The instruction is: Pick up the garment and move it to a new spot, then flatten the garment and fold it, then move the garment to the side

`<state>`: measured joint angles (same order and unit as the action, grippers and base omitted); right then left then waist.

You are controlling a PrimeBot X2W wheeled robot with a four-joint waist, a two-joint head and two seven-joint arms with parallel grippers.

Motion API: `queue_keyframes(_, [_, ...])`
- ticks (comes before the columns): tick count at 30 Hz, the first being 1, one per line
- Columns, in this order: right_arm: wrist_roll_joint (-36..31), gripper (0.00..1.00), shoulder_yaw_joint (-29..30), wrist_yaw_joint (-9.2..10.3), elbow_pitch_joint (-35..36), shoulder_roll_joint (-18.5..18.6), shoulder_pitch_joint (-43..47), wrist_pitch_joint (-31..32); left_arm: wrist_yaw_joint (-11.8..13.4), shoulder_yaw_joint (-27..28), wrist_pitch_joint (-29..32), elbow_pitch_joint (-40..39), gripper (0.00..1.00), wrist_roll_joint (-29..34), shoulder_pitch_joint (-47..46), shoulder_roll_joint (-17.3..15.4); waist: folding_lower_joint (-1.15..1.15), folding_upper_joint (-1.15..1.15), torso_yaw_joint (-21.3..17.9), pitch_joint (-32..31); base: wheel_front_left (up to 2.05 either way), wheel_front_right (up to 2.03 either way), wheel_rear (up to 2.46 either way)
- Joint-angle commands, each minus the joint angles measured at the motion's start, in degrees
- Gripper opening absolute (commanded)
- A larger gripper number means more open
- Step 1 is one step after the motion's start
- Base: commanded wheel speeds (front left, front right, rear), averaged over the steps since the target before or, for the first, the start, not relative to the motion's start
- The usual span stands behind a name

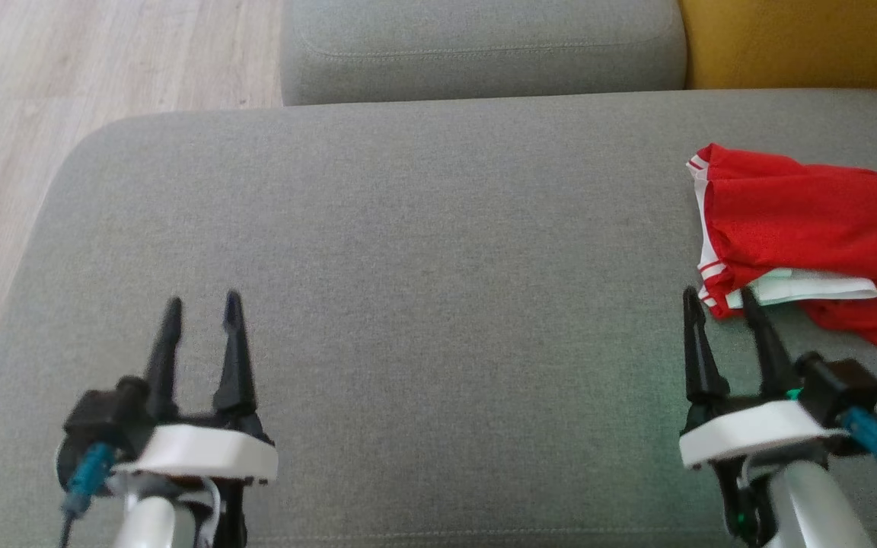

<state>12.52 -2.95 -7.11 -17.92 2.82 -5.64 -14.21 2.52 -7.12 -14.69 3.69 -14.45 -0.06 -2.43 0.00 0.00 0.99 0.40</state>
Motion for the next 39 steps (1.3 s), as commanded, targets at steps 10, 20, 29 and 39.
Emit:
queue_keyframes(10, [4.7, 0.00, 0.4, -0.01, -1.9, -0.1, 0.8, 1.3, -0.5, 0.4, 1.0, 2.7, 0.00, -4.8, 0.5, -0.1, 0.00, 0.00, -0.1, 0.0, 0.00, 0.00, 0.00])
queue_keyframes(20, [10.5, 0.00, 1.1, -0.04, -1.4, 0.0, 0.7, 2.7, -1.3, 1.0, 2.3, 3.5, 0.00, -10.7, -0.1, -0.4, 0.00, 0.00, -0.1, 0.0, 0.00, 0.00, 0.00])
queue_keyframes(29, [16.2, 0.00, 1.7, -0.07, -1.0, 0.0, 0.6, 4.2, -2.0, 1.8, 3.6, 4.2, 0.00, -16.5, -0.6, -0.6, 0.00, 0.00, -0.2, 0.0, 0.00, 0.00, 0.00])
queue_keyframes(39, [22.6, 0.00, 2.5, -0.10, -0.5, 0.0, 0.5, 5.9, -2.8, 2.6, 5.1, 4.7, 0.00, -22.9, -1.2, -0.9, 0.00, 0.00, -0.3, -0.1, 0.00, 0.00, 0.00])
